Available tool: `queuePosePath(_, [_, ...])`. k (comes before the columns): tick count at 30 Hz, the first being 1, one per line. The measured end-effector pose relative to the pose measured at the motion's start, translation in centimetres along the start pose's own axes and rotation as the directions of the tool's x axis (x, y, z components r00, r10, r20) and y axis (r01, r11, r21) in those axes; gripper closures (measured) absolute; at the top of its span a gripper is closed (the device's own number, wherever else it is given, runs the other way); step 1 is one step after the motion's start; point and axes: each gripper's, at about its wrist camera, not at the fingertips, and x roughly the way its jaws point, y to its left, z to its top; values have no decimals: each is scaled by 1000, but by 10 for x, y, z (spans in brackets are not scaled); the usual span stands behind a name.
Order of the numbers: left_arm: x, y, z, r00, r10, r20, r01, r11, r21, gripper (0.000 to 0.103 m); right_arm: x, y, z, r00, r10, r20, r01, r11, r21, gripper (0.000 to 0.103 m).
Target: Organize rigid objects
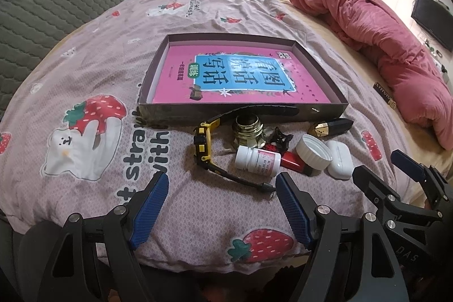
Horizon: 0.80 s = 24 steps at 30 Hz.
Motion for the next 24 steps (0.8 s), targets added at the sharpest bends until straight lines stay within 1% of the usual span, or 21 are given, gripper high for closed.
queuePosePath(17, [-1, 0, 0, 1000, 5, 0, -5, 1000, 2, 24, -1, 0, 0, 1000, 2, -2, -2, 1000, 2, 17])
queuePosePath(24, [2, 5, 0, 1000, 11, -6, -11, 1000, -14, 24, 3, -2, -2, 1000, 6, -13, -6, 1000, 11, 17])
